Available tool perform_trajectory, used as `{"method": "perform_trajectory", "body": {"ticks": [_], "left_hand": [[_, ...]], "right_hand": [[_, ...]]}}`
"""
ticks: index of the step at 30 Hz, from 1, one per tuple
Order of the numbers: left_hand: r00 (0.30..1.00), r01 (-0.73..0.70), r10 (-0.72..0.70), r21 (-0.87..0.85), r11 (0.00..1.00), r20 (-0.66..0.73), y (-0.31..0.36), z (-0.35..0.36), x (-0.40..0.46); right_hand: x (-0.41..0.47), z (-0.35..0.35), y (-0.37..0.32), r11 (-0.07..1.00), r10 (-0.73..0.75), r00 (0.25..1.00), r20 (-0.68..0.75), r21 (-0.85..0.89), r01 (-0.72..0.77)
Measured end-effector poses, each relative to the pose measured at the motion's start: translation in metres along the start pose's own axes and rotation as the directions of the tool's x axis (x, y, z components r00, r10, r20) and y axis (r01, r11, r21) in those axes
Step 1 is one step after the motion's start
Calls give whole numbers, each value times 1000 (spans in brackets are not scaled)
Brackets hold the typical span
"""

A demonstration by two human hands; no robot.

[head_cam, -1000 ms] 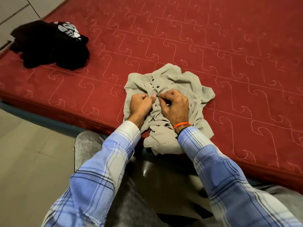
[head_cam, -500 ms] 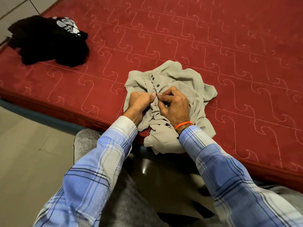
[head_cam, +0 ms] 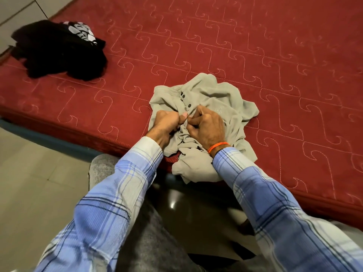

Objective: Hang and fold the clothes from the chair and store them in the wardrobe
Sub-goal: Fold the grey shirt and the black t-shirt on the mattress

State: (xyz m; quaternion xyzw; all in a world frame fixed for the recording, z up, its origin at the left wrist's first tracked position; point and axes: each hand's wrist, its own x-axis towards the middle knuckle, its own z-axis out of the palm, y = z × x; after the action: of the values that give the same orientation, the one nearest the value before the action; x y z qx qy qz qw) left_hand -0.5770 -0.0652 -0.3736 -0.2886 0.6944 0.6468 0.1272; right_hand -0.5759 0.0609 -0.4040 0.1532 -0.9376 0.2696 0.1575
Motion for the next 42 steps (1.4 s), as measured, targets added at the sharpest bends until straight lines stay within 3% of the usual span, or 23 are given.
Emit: {"method": "perform_trajectory", "body": {"ticks": [9,15,23,29,33,35,39,42], "left_hand": [[998,-64,63,-60,996,-32,-6,2,5],[991,-117,110,-93,989,-70,-18,7,14],[991,-85,79,-48,995,-110,-18,10,20],[990,-104,101,-25,994,-94,-6,8,6],[993,-39,23,-139,989,-115,13,8,-2],[989,-24,7,-114,993,-144,20,10,0],[989,-4,-19,-148,989,-149,19,9,3],[987,26,-60,-214,976,-151,15,6,6]], "right_hand": [[-1,-6,-1,896,208,976,-57,412,-167],[-3,-4,-1,949,129,987,-95,300,-95],[-1,4,3,986,33,996,-87,169,-18],[2,-5,0,911,250,965,-77,356,-208],[-4,-13,-6,880,262,964,-36,418,-224],[-3,-16,-9,860,312,950,-16,430,-275],[15,-19,-22,879,406,913,-26,284,-383],[36,-19,-32,947,310,951,-3,88,-308]]}}
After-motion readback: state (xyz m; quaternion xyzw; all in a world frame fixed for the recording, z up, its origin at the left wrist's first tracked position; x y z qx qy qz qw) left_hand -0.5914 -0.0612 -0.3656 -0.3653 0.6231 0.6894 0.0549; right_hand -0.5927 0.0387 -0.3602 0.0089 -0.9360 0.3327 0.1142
